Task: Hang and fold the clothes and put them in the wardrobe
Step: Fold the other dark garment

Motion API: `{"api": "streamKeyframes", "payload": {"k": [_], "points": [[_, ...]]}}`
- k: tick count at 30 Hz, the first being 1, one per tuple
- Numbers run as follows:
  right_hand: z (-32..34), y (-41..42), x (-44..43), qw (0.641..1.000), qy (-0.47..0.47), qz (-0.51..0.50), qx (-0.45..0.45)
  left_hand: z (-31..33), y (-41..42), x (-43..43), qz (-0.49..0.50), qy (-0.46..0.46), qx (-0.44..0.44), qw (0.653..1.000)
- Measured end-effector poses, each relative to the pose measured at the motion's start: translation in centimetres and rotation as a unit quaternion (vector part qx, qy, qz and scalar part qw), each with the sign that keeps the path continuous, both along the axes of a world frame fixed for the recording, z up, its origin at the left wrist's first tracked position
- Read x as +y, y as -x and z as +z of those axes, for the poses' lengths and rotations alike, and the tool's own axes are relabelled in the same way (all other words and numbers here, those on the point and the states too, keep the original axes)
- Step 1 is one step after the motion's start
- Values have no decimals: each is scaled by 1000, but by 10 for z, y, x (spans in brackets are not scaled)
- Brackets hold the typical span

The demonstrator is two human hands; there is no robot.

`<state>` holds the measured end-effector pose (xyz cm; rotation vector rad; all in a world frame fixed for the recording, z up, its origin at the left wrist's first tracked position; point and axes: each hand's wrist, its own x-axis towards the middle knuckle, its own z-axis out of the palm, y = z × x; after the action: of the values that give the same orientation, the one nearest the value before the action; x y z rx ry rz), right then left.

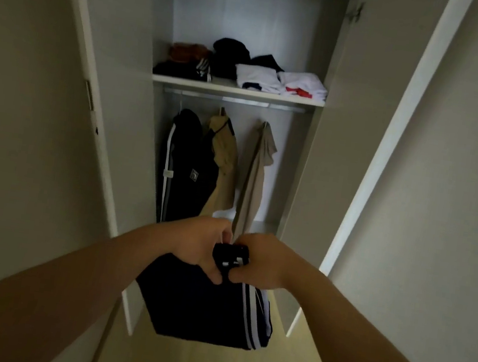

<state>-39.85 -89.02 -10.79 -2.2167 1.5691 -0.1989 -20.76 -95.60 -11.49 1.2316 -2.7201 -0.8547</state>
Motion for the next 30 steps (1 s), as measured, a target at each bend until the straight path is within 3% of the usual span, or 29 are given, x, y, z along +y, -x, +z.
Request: {"api": "streamKeyframes", "payload": {"k": [4, 9, 13, 16, 24, 30], "points": [[32, 23, -91, 999, 31, 3, -44, 20, 3, -65, 22, -25, 52, 998], [78, 45, -199, 997, 7, 19, -71, 31, -12, -148, 73, -32, 23, 997], [121, 56, -273, 999, -13, 53, 0, 70, -13, -216, 112, -24, 41, 993], [154, 58, -325, 997, -21, 66, 45, 118, -10, -271, 87, 7, -3, 996], [257, 25, -473, 994, -4, 33, -106, 265, -39, -407, 85, 108, -100, 986], [336, -13, -579, 986, 42, 27, -157, 346, -67, -502, 175, 157, -133, 963]]}}
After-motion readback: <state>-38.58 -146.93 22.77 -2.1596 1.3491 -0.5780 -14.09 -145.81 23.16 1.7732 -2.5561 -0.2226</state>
